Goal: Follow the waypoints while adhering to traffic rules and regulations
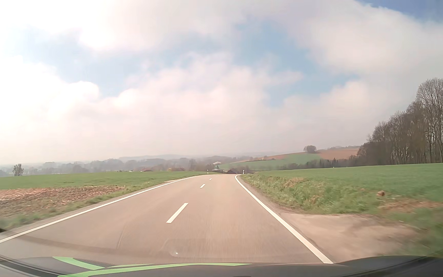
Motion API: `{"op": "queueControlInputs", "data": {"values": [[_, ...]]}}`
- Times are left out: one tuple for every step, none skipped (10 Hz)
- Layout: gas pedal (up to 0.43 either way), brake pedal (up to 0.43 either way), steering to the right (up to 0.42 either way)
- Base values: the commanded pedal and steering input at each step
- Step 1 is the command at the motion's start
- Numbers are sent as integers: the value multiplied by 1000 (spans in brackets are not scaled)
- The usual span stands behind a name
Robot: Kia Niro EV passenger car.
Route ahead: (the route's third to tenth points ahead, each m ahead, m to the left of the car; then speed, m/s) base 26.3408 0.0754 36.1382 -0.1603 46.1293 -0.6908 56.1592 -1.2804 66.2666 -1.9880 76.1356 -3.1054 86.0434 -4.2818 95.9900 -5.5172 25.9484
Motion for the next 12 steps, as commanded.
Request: {"op": "queueControlInputs", "data": {"values": [[169,0,3],[169,0,4],[169,0,4],[157,0,4],[150,0,4],[118,0,4],[20,0,4],[0,0,5],[0,0,6],[0,0,6],[0,0,7],[0,0,8]]}}
